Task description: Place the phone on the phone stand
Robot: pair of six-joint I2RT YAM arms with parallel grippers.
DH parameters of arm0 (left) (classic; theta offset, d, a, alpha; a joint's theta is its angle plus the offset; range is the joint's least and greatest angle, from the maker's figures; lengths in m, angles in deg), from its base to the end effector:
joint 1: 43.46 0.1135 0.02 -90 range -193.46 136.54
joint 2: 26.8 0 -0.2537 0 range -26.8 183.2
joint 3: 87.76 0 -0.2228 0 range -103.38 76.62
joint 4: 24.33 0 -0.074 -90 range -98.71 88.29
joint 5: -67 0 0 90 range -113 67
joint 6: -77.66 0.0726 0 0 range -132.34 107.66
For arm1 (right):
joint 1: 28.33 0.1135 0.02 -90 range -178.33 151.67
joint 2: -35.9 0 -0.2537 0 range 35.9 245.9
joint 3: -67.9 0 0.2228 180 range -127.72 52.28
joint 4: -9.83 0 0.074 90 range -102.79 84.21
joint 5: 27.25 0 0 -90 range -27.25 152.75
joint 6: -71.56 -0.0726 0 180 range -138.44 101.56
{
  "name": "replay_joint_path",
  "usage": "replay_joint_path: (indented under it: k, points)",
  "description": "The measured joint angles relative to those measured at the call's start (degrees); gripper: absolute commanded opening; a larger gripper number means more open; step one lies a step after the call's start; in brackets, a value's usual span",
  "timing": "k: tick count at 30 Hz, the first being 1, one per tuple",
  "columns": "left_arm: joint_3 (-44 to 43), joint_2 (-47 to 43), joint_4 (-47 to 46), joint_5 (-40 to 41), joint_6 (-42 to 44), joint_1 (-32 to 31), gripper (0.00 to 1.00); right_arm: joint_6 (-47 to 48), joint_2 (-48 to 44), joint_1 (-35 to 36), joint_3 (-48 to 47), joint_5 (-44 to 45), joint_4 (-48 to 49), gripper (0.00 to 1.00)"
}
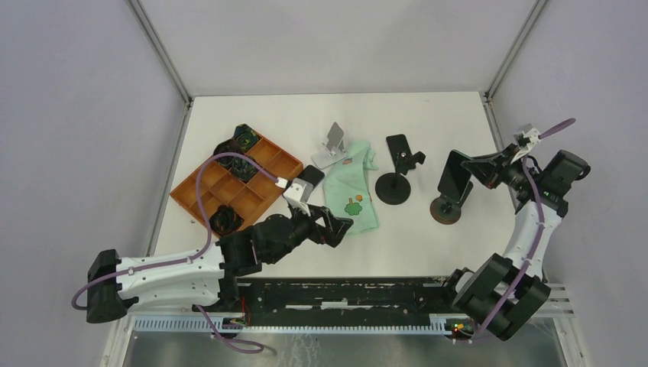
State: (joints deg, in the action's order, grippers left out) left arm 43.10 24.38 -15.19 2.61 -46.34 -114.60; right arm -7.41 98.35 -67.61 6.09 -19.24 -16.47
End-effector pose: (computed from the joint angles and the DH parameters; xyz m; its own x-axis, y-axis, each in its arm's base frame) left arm 0.1010 -0.1985 0.2762 -0.4525 -0.2353 -0.8602 0.5588 0.6769 -0.4791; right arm 0.2007 -0.0712 0.2978 -0.2304 0.1540 -0.9608 -0.6512 0.7093 0.2698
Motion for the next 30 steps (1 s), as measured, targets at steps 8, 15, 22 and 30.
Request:
replay_joint_path:
  k: [8,15,22,30]
  points:
    - [1.1,-2.1,0.7,1.3,0.2,0.0,1.0,37.9,11.3,-0.2,-17.0,5.9,-36.0,0.06]
    - [1.2,-2.0,0.8,1.3,0.2,0.0,1.0,58.1,19.0,-0.2,-18.7,8.4,-54.5,0.07]
    - [1.2,-1.9,0.8,1.3,0.2,0.0,1.0,64.0,18.9,-0.2,-18.7,7.6,-58.3,0.08]
    - [1.2,-1.7,0.8,1.3,0.2,0.0,1.0,64.2,18.5,-0.2,-18.7,4.8,-60.0,0.08]
